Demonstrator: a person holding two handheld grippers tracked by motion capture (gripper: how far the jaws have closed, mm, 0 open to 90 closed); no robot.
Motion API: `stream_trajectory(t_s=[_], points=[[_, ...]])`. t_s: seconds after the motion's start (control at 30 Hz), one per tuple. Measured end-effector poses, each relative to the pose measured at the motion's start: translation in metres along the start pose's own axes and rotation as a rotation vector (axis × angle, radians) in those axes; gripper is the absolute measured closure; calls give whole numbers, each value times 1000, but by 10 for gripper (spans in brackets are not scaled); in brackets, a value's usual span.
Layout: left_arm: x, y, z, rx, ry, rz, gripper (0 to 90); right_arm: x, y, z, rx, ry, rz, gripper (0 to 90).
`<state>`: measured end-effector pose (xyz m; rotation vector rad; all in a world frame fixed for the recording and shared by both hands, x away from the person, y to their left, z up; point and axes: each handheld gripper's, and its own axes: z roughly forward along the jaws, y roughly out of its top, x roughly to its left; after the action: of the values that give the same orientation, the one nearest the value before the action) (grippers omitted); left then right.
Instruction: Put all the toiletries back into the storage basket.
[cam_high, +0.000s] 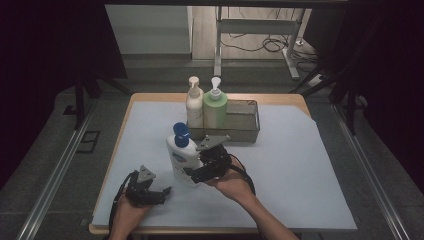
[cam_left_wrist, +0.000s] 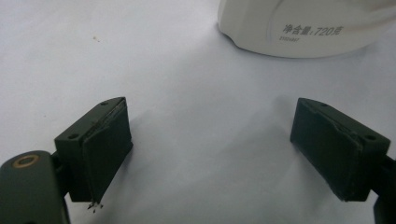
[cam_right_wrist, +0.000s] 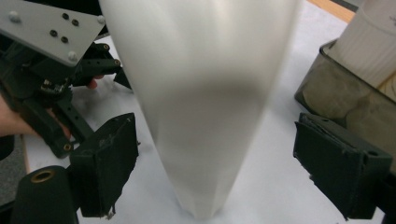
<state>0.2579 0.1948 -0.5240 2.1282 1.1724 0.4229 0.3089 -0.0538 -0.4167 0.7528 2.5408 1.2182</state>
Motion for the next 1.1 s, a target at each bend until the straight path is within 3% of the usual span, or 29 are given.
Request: stream_trajectory(t_s=[0.4, 0.57, 0.63, 1.1], points=[[0, 0, 0, -5, 1, -4, 122, 7, 17, 17, -4, -20, -24, 218], [0, 0, 0, -8, 1, -9, 123, 8, 20, 21, -14, -11, -23, 299], [0, 0, 0, -5, 1, -6, 123, 9, 20, 23, -15, -6, -33, 374], [0, 0, 0, -5, 0, -5, 123, 9, 21, 16, 12, -3, -23, 399]])
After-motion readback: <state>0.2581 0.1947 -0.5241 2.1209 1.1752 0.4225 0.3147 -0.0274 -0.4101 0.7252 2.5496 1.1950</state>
